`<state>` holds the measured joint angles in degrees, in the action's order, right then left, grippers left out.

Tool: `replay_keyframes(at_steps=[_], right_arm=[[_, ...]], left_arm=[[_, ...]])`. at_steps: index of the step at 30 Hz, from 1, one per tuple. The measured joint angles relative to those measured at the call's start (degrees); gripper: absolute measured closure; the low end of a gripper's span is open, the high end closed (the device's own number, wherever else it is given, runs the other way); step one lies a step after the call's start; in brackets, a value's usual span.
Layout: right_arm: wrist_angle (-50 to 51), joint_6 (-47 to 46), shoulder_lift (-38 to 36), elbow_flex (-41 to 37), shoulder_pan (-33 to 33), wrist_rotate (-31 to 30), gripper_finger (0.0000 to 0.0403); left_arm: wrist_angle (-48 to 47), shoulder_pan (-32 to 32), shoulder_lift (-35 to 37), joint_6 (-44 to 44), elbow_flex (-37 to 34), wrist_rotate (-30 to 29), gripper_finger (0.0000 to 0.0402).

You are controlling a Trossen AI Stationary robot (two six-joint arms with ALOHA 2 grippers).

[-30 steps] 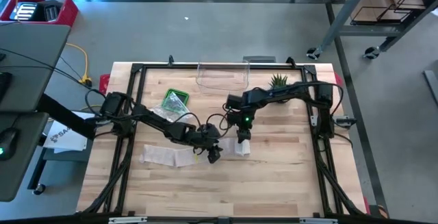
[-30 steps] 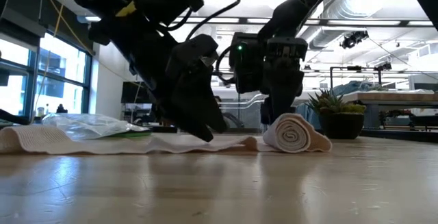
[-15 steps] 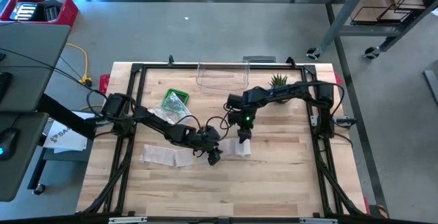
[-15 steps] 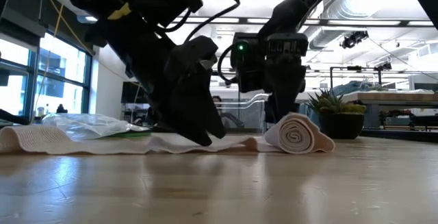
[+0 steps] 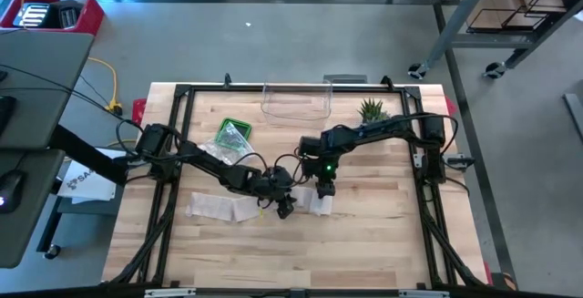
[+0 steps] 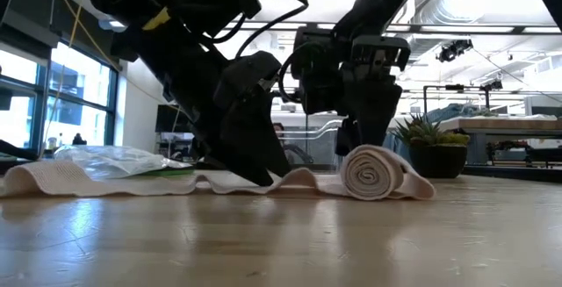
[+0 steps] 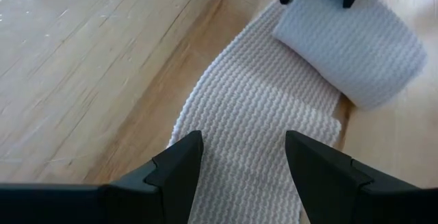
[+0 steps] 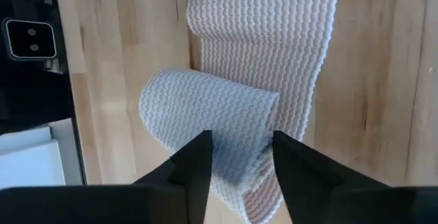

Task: Roll bandage
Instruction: Roll the bandage

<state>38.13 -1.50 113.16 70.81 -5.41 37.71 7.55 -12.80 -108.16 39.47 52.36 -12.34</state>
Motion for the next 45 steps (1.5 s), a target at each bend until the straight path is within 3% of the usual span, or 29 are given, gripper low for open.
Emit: replay_keyframes(at_steps=[11, 32, 45], right_arm=[[-0.72, -0.05, 0.0, 0.0, 1.66, -4.15, 0.0395], [5.0, 4.58, -4.44, 1.12, -1.82, 0.34, 0.0402], [6.67, 4.97, -4.5, 2.1, -1.68, -0.82, 0.0403]], left_arm=[[-0.41, -0.02, 0.0, 0.93, -0.02, -1.15, 0.019], [-2.69, -4.87, 0.0, -0.73, 0.02, -1.77, 0.019], [-2.56, -5.11, 0.0, -13.82, -0.02, 3.45, 0.019]])
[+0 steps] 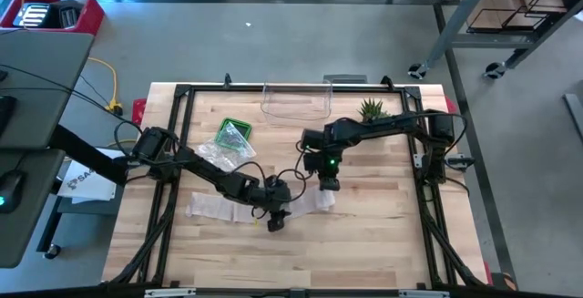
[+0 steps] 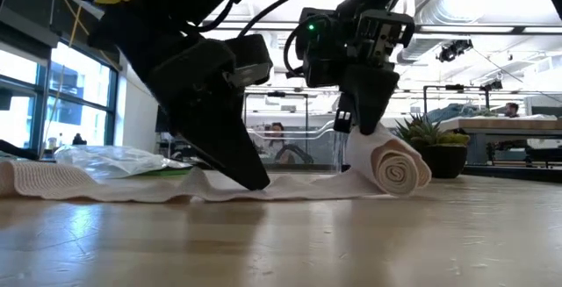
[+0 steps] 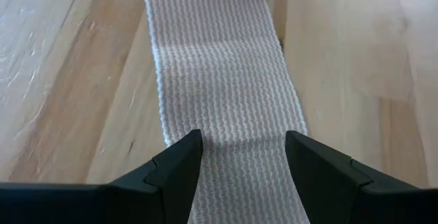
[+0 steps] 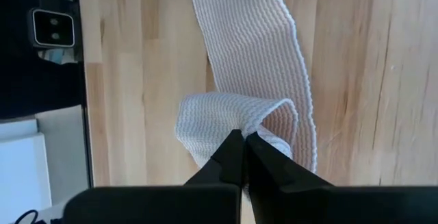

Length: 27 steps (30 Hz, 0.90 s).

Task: Roll bandage
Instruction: Roll the bandage

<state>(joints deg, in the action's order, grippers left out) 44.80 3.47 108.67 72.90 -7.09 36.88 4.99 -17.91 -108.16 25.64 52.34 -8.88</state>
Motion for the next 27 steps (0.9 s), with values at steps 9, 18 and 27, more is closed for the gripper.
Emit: replay_keyframes(at_steps=[9, 18, 27], right_arm=[[2.77, -0.05, -0.01, 0.0, 0.0, -0.91, 0.0403], [2.54, -3.51, -0.01, 0.0, -0.2, -4.01, 0.0403], [0.26, -3.61, -0.01, 0.01, -0.35, -5.77, 0.0371]], left_arm=[[-0.47, 0.04, 0.02, -3.32, 0.02, 0.9, 0.019], [-0.74, 0.04, 0.48, -4.34, -0.02, 1.49, 0.019], [-0.3, 0.26, 0.5, -4.22, -0.02, 1.51, 0.019]])
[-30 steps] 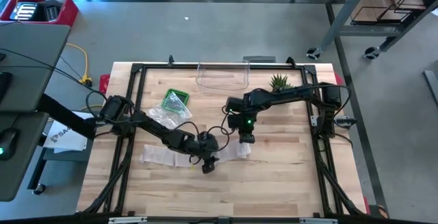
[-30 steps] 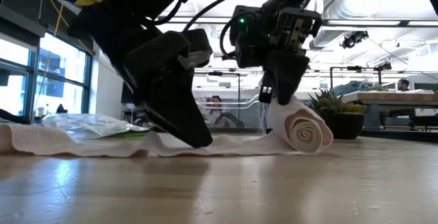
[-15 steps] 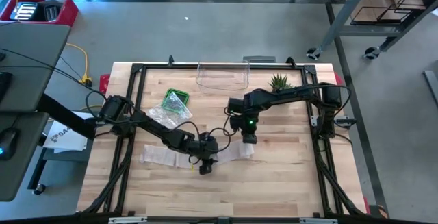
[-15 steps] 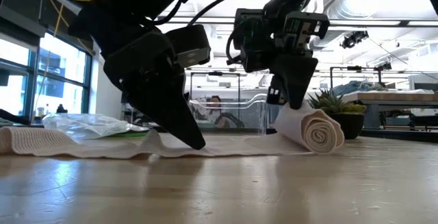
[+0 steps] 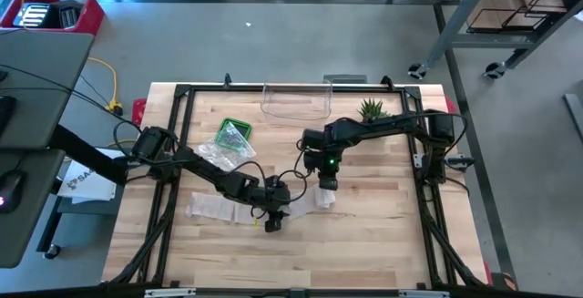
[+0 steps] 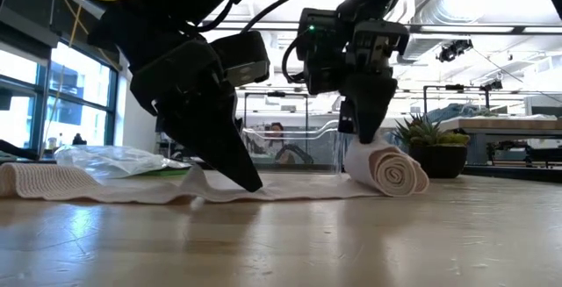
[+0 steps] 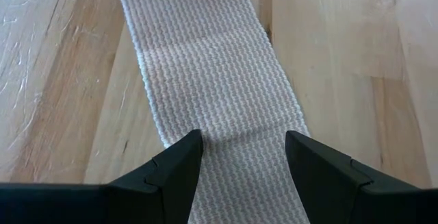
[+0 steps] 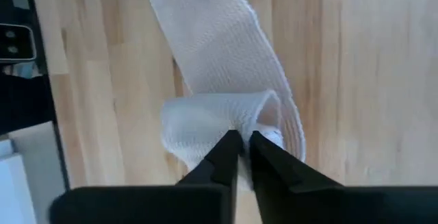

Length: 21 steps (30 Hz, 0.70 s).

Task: Roll bandage
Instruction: Roll the bandage

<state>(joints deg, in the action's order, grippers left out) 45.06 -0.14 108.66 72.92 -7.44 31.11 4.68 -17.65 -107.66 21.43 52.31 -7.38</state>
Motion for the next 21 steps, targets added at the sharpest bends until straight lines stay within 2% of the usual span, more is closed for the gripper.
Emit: replay_keyframes(at_steps=[4, 9, 17, 21], right_arm=[[2.27, 1.32, 0.0, 1.35, -0.07, -4.92, 0.0318], [6.74, 6.92, 0.0, 4.76, -0.41, -5.79, 0.0278], [15.19, 11.42, -0.02, 10.99, -2.47, -11.34, 0.0277], [15.75, 10.52, -0.02, 10.82, -3.7, -11.18, 0.0288]], left_arm=[[0.1, 0.0, 0.0, 1.05, 0.0, -0.04, 0.019], [0.07, 0.0, 0.0, 1.45, 0.0, -0.15, 0.019], [-1.73, 1.98, 3.22, 5.24, 0.11, -0.28, 0.019], [-1.98, 2.51, 4.48, 4.19, 0.22, -0.6, 0.019]])
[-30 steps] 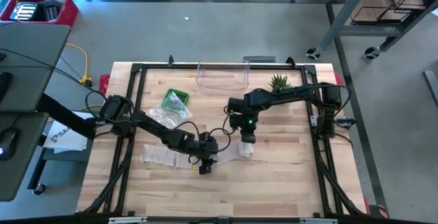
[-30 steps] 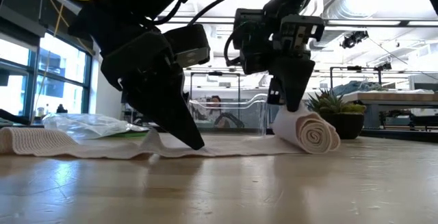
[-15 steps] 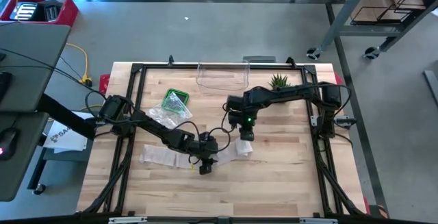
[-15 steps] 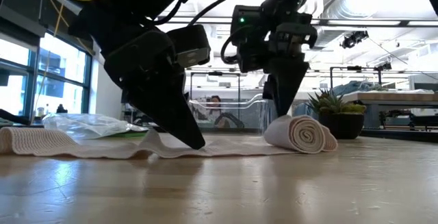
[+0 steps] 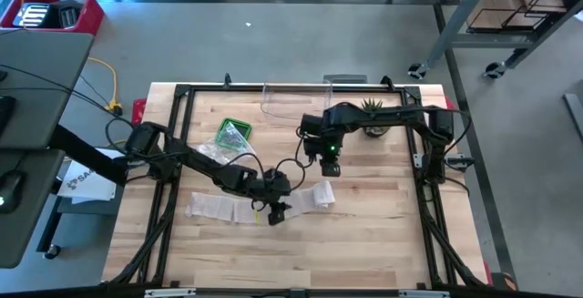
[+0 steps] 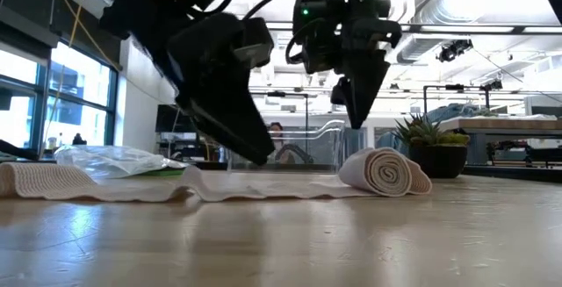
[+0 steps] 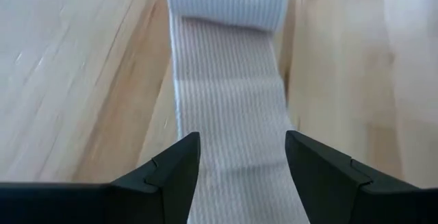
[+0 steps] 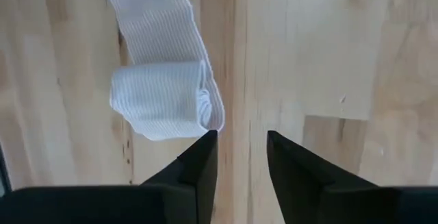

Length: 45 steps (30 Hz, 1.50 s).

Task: Roll bandage
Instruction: Roll the bandage

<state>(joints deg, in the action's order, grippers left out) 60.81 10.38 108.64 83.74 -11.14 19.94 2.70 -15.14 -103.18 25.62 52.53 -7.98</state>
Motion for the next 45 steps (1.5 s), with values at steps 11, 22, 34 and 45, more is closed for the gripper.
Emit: replay_keyframes(at_steps=[11, 22, 34, 45], right_arm=[[-10.83, -8.02, 0.0, -8.07, -0.88, 1.52, 0.0396], [-20.3, -11.63, 0.04, -17.11, -0.52, 2.56, 0.0402], [-23.66, -9.3, 0.04, -17.09, 1.99, -0.08, 0.0403], [-23.78, -10.4, 0.11, -17.09, 3.52, -4.84, 0.0403]], left_arm=[[1.03, -0.62, -1.52, -4.59, 5.05, -1.74, 0.0344], [2.04, -1.81, -19.0, -2.69, 24.76, 0.1, 0.04], [3.45, -2.79, -24.13, 4.09, 27.98, -1.87, 0.0401], [1.65, -3.29, -24.55, 1.87, 27.91, -2.88, 0.0401]])
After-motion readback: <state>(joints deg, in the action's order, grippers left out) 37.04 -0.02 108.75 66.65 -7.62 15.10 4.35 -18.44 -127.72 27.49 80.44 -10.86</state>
